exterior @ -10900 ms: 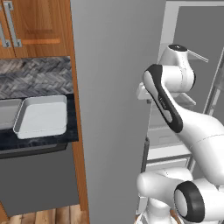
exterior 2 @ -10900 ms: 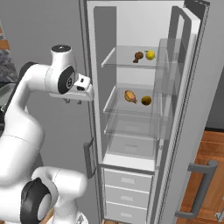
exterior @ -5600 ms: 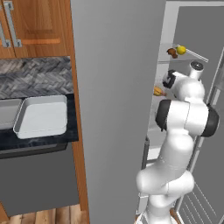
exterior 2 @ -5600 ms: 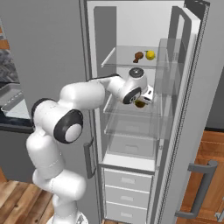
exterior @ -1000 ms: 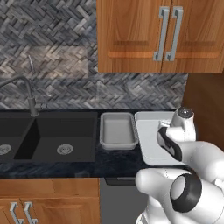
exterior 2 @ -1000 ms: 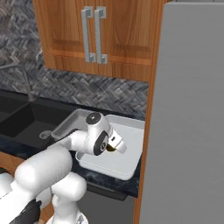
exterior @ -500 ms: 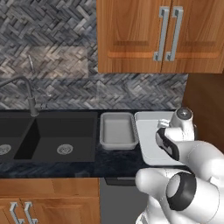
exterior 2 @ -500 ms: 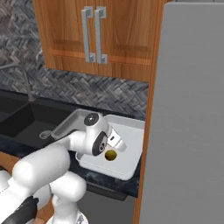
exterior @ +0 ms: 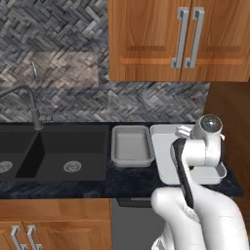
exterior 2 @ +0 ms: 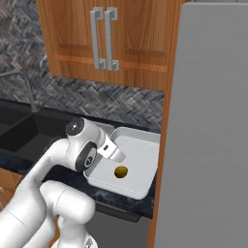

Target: Place one lemon and one chicken drumstick in each tupperware on the nearby counter, to pack two identical lunches.

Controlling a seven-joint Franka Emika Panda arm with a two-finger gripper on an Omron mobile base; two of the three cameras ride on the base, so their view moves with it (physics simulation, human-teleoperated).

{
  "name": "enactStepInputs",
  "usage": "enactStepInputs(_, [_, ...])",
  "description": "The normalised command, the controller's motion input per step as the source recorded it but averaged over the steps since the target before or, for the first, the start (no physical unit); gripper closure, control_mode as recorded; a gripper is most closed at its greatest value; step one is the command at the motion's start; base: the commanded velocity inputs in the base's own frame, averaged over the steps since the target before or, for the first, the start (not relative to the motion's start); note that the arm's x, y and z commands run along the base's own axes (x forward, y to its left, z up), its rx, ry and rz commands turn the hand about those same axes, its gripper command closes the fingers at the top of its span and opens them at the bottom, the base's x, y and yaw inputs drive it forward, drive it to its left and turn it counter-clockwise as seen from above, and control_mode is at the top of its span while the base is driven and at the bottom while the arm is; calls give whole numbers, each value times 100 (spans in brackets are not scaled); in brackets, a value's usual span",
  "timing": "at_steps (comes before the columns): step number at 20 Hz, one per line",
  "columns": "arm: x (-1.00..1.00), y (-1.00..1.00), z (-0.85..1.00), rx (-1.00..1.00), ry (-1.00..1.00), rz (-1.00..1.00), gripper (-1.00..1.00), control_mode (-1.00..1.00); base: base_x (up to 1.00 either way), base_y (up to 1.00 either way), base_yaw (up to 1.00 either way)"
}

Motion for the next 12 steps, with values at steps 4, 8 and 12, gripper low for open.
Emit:
enactStepInputs(4, [-100, 84, 97, 2, 0, 1, -100, -100, 0, 0, 0])
enactStepInputs(8, [-100, 75, 92, 5, 6, 5, -100, -100, 0, 0, 0])
enactStepInputs(12, [-90, 53, 73, 3, 6, 1, -100, -100, 0, 0, 0])
